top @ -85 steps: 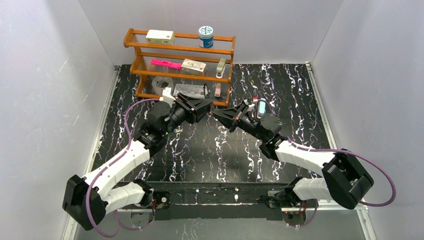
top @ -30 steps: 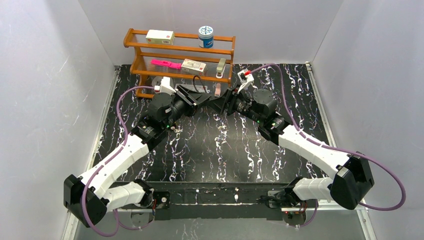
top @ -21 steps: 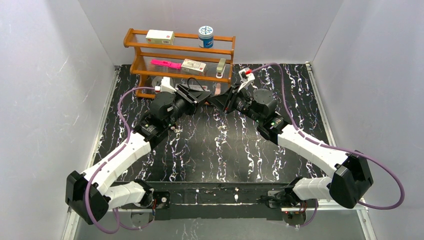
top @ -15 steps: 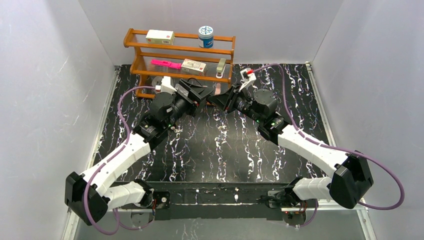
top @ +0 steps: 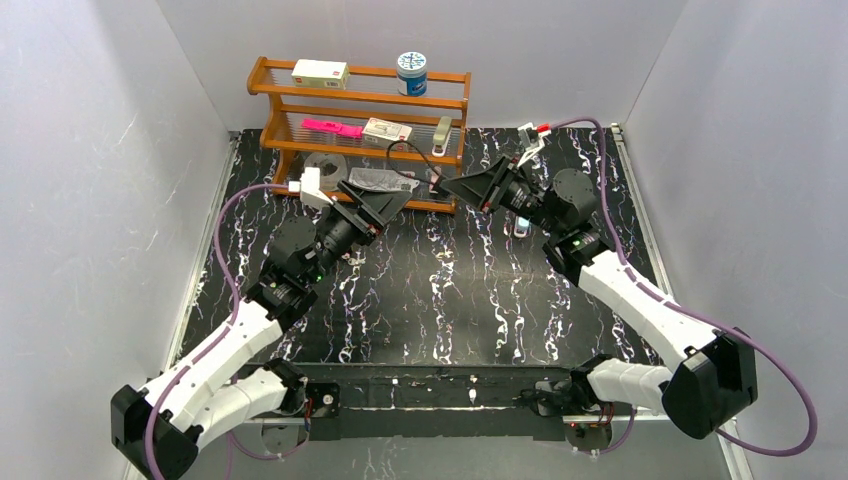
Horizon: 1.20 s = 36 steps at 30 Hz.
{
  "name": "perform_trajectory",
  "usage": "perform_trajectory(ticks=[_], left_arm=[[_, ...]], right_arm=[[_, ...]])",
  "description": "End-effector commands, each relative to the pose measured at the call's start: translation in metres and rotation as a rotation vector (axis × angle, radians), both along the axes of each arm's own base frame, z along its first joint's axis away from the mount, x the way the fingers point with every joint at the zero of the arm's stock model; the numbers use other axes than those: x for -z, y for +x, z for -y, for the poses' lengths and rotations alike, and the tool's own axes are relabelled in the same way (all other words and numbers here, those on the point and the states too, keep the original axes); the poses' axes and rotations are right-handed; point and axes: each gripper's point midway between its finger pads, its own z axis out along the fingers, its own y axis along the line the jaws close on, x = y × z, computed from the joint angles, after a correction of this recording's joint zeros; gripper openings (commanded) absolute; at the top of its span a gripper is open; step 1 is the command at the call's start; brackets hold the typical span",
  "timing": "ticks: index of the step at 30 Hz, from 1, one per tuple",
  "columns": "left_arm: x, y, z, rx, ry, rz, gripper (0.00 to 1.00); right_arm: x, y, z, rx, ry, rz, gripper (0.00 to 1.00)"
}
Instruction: Unlock with the key
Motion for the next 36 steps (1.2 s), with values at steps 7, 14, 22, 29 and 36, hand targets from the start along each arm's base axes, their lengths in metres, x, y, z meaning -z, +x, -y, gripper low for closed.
perform_trajectory(ticks=[7,14,22,29,36], left_arm=[[-0.040,-0.022,0.009,0.115,-0.005,0.211,0.92],[-0.059,-0.027,0.022,0.189,-0.071,0.243,0.69],[-0.056,-0.024,0.023,0.183,-0.090,0.222,0.34],[-0.047,-0.026,0.018,0.173,0.040,0.241,0.60],[-0.034,-0.015,-0.022,-0.028,0.207,0.119,0.87]], right_arm=[[-0.040,-0.053,0.002,-0.236,0.128,0.138,0.01],[-0.042,-0.073,0.005,-0.321,0.175,0.195,0.01],[-0.037,-0.081,0.006,-0.341,0.120,0.300,0.01],[-0.033,-0.073,0.006,-0.296,0.072,0.319,0.01],[-0.026,-0.043,0.010,-0.138,-0.004,0.266,0.01]])
